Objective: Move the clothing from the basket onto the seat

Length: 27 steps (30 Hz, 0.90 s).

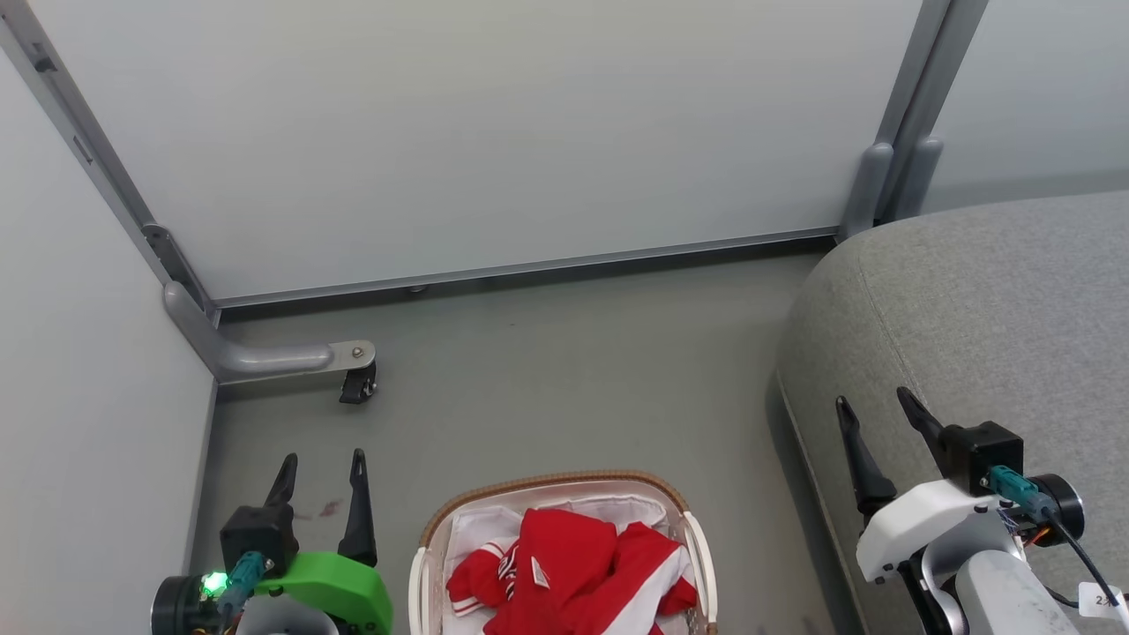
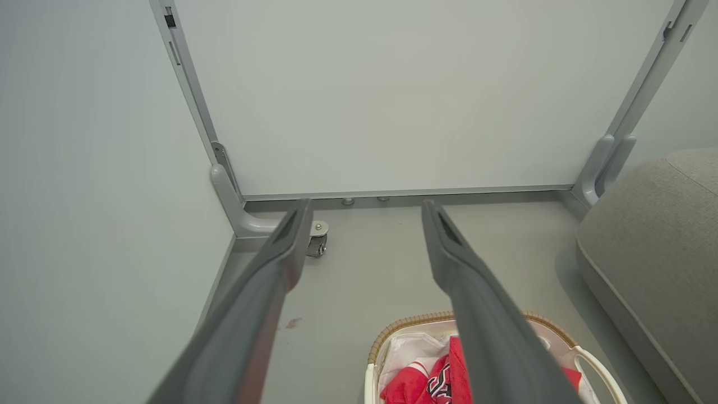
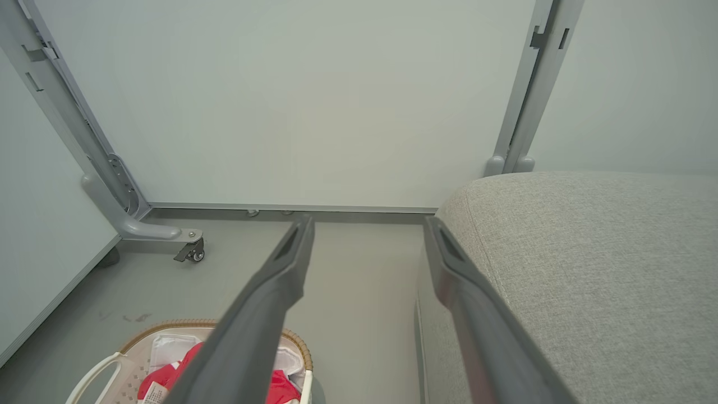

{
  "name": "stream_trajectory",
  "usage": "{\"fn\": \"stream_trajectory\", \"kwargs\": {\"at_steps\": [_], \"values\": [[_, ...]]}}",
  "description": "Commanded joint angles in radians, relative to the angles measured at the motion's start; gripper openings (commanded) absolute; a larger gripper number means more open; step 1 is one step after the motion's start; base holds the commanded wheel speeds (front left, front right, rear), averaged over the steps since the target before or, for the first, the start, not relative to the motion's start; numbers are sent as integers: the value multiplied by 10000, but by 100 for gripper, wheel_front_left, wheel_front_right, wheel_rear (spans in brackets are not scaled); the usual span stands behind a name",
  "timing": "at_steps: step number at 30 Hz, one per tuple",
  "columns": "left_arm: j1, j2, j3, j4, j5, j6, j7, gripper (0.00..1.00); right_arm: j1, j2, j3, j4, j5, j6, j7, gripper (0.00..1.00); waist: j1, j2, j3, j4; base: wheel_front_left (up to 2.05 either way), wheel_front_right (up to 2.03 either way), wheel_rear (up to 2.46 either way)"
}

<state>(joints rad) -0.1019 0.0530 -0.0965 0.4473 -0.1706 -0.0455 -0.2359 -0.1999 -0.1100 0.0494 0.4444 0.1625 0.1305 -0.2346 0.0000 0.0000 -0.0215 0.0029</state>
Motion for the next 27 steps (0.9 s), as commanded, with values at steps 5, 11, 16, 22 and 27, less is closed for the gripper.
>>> {"fn": "stream_trajectory", "kwargs": {"at_steps": [5, 11, 16, 22, 27], "values": [[123, -9, 38, 10, 457, -92, -159, 100, -82, -32, 5, 101, -502, 4, -178, 100, 0, 0, 66, -17, 0, 0, 0], [103, -19, -41, 59, 672, -151, -258, 100, -195, -8, 98, 48, -884, 4, -274, 100, 0, 0, 350, -110, 0, 0, 0], [-179, -16, -334, 54, 638, -196, -289, 100, -453, 36, 220, -119, -1012, -1, -319, 100, 0, 0, 958, -387, 0, 0, 0], [-895, -12, -733, 108, 431, -211, -286, 100, -1048, 140, 300, -534, -905, -2, -308, 100, 0, 0, 2212, -815, 0, 0, 0], [-1638, -11, -1031, 314, 384, -255, -284, 100, -1619, 236, 393, -975, -866, -2, -308, 100, 0, 0, 3238, -1171, 0, 0, 0]]}}
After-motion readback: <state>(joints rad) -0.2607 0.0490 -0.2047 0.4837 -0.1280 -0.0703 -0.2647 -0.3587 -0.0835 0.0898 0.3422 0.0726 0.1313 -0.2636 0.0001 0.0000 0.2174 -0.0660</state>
